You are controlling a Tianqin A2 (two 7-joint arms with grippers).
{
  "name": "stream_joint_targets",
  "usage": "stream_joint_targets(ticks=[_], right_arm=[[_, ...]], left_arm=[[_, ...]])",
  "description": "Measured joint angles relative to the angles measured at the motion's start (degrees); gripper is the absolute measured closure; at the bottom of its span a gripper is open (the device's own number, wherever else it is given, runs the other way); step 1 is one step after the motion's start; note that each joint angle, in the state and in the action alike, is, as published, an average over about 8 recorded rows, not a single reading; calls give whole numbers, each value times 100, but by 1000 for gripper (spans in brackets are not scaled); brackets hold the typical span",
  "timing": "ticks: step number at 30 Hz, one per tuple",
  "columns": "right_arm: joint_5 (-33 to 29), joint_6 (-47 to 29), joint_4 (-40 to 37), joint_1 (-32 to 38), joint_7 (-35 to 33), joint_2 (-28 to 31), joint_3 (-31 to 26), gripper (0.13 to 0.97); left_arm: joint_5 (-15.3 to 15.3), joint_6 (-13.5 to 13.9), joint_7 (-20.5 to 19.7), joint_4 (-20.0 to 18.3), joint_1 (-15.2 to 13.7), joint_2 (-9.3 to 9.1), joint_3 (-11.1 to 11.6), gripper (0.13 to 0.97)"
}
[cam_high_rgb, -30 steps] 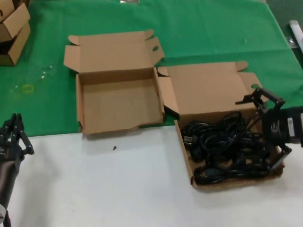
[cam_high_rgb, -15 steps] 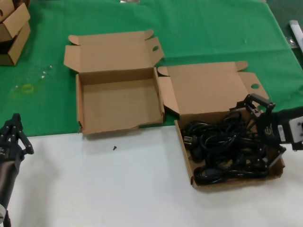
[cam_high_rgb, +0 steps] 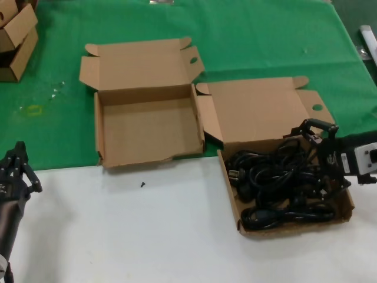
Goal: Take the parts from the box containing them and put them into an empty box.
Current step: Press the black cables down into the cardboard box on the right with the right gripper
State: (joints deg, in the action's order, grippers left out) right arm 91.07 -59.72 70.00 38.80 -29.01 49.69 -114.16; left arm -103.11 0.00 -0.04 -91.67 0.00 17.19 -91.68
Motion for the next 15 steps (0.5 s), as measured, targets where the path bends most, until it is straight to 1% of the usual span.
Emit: stream_joint_targets(ticks=[1, 9, 13, 15], right_arm=[[-12, 3, -14, 4, -8, -13, 11, 233], [-97, 6, -101, 31, -92, -74, 78, 391], [-133, 7, -118, 26, -133, -85, 107, 391], [-146, 11, -122, 20, -149, -90, 120, 445]], left_arm=[[0, 0, 0, 0, 0, 0, 0, 954], [1, 0, 0, 0, 0, 0, 0, 954], [1, 0, 0, 0, 0, 0, 0, 954], [1, 0, 0, 0, 0, 0, 0, 954]])
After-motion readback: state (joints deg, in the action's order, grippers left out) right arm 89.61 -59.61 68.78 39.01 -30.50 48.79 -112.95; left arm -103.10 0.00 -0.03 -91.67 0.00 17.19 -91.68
